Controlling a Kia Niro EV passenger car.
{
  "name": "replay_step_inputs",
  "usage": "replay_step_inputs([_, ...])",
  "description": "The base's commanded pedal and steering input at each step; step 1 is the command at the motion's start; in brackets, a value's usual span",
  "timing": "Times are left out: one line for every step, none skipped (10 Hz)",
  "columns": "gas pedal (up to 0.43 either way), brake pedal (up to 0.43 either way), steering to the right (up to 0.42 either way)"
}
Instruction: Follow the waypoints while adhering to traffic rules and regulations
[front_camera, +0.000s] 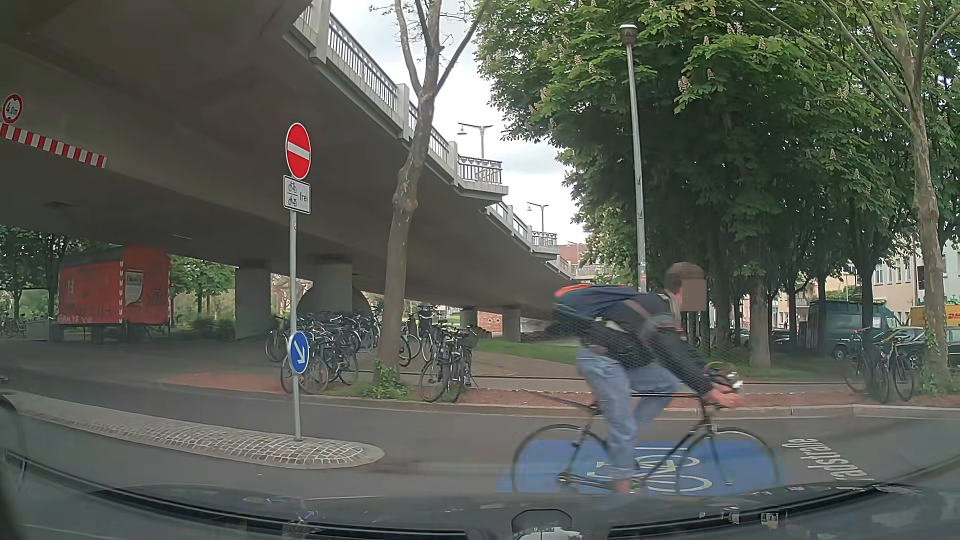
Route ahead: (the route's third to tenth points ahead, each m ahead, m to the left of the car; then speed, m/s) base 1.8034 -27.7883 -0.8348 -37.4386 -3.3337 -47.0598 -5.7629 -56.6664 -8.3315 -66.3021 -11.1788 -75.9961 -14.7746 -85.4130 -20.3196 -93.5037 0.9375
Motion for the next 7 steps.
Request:
replay_step_inputs([0.0,0.0,0.48])
replay_step_inputs([0.0,0.0,0.513])
replay_step_inputs([0.0,0.0,0.554])
replay_step_inputs([0.0,0.0,0.598])
replay_step_inputs([0.0,0.0,0.647])
replay_step_inputs([0.0,0.0,0.699])
replay_step_inputs([0.0,0.0,0.749])
